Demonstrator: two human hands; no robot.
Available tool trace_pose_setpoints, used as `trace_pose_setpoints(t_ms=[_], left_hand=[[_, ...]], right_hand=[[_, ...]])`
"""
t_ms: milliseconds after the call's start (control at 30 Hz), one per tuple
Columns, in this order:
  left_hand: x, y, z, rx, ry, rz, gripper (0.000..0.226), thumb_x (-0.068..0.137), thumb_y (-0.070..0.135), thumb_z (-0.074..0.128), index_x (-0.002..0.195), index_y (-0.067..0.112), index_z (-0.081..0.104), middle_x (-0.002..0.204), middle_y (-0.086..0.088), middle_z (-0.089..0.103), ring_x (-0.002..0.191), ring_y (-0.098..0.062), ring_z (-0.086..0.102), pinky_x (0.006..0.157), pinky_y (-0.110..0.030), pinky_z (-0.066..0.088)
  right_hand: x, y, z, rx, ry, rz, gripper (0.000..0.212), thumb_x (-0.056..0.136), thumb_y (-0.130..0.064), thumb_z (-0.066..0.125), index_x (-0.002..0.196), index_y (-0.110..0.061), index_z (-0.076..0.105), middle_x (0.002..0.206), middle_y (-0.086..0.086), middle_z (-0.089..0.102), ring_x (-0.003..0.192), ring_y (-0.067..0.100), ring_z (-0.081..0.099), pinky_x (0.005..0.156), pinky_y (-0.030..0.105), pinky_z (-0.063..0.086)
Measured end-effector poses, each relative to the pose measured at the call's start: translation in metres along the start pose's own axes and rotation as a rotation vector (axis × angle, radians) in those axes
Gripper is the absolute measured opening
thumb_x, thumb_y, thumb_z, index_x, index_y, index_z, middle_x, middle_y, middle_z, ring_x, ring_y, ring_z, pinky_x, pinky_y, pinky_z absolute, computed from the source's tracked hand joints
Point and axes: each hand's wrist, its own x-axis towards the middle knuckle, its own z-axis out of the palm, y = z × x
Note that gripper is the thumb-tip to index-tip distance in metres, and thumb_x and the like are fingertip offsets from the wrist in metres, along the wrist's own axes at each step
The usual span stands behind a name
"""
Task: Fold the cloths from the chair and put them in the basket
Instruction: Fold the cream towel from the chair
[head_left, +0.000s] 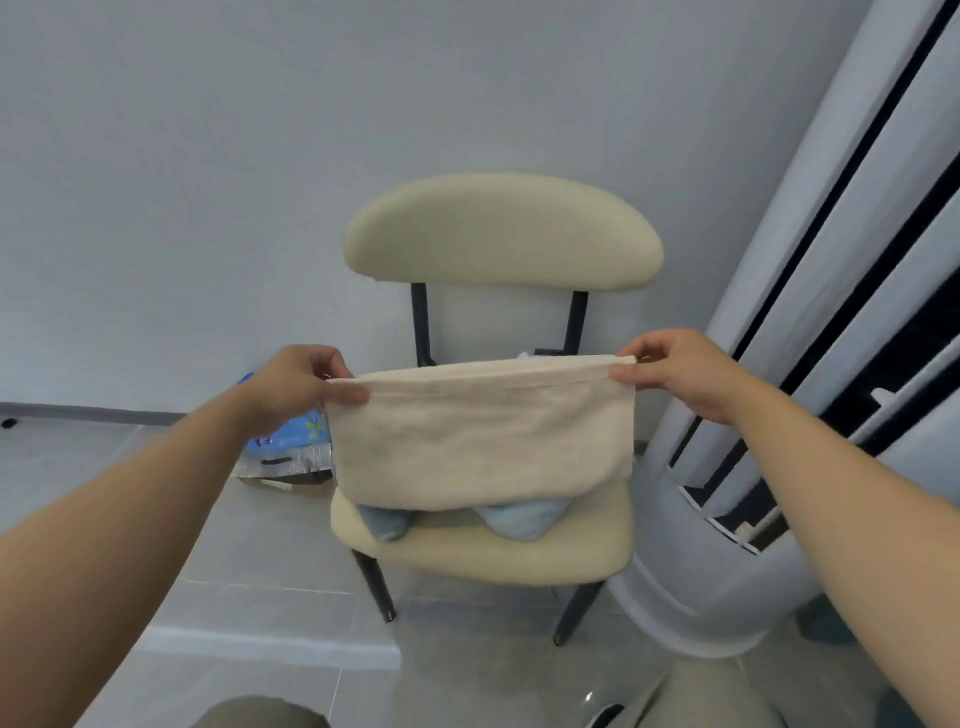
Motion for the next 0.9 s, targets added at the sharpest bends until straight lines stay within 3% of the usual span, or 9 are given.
trace_pose_setpoints(t_ms=[67, 167, 267, 400, 500, 767, 900], left_hand=[[-0.022, 0.012, -0.006, 0.084, 0.038, 0.031, 0.040, 0.057, 0.024, 0.098, 0.071, 0.005, 0.066, 0.069, -0.009, 0.067, 0.065, -0.021, 0.050, 0.064, -0.036, 0.041], [-0.056, 0.030, -0.008, 0.206, 0.106, 0.090, 0.030, 0.069, 0.015, 0.094, 0.072, 0.005, 0.066, 0.064, -0.011, 0.064, 0.062, -0.023, 0.047, 0.061, -0.038, 0.042], [-0.089, 0.049, -0.006, 0.374, 0.188, 0.182, 0.028, 0.068, 0.019, 0.094, 0.068, 0.012, 0.067, 0.066, -0.010, 0.068, 0.055, -0.018, 0.052, 0.056, -0.034, 0.050], [-0.123, 0.065, -0.008, 0.493, 0.276, 0.278, 0.032, 0.065, 0.026, 0.094, 0.063, 0.016, 0.064, 0.060, 0.003, 0.059, 0.053, -0.011, 0.047, 0.052, -0.025, 0.041], [-0.141, 0.070, -0.011, 0.531, 0.272, 0.288, 0.034, 0.065, 0.029, 0.095, 0.063, 0.015, 0.064, 0.058, 0.003, 0.059, 0.049, -0.008, 0.046, 0.048, -0.019, 0.038], [-0.170, 0.080, -0.020, 0.454, 0.139, 0.162, 0.036, 0.066, 0.028, 0.096, 0.071, 0.006, 0.068, 0.064, -0.002, 0.065, 0.060, -0.014, 0.053, 0.060, -0.027, 0.042], [-0.176, 0.084, -0.016, 0.591, 0.156, 0.174, 0.036, 0.065, 0.022, 0.094, 0.068, 0.010, 0.060, 0.062, 0.002, 0.056, 0.061, -0.016, 0.047, 0.055, -0.028, 0.035]], right_hand=[[-0.020, -0.015, -0.008, -0.043, 0.003, -0.044, 0.015, 0.083, -0.008, 0.082, 0.095, -0.003, 0.074, 0.099, 0.022, 0.073, 0.090, 0.022, 0.068, 0.097, 0.038, 0.057], [-0.049, -0.032, -0.018, -0.088, 0.019, -0.092, 0.014, 0.084, -0.011, 0.082, 0.095, -0.006, 0.075, 0.101, 0.023, 0.073, 0.089, 0.021, 0.067, 0.096, 0.041, 0.056], [-0.074, -0.044, -0.026, -0.123, 0.043, -0.126, 0.014, 0.082, -0.013, 0.084, 0.093, -0.009, 0.076, 0.089, 0.013, 0.073, 0.085, 0.019, 0.065, 0.091, 0.037, 0.055], [-0.102, -0.057, -0.034, -0.148, 0.083, -0.166, 0.014, 0.077, -0.008, 0.086, 0.088, -0.008, 0.078, 0.091, 0.014, 0.075, 0.085, 0.018, 0.065, 0.087, 0.032, 0.051], [-0.120, -0.065, -0.038, -0.168, 0.110, -0.196, 0.011, 0.075, -0.001, 0.084, 0.084, -0.005, 0.078, 0.091, 0.015, 0.076, 0.083, 0.016, 0.067, 0.085, 0.029, 0.051], [-0.150, -0.080, -0.047, -0.167, 0.044, -0.213, 0.012, 0.077, 0.001, 0.083, 0.083, -0.006, 0.075, 0.078, 0.004, 0.073, 0.078, 0.013, 0.067, 0.079, 0.024, 0.050], [-0.161, -0.088, -0.044, -0.180, 0.013, -0.231, 0.021, 0.080, 0.002, 0.081, 0.095, -0.006, 0.069, 0.072, 0.002, 0.065, 0.067, 0.011, 0.063, 0.073, 0.026, 0.050]])
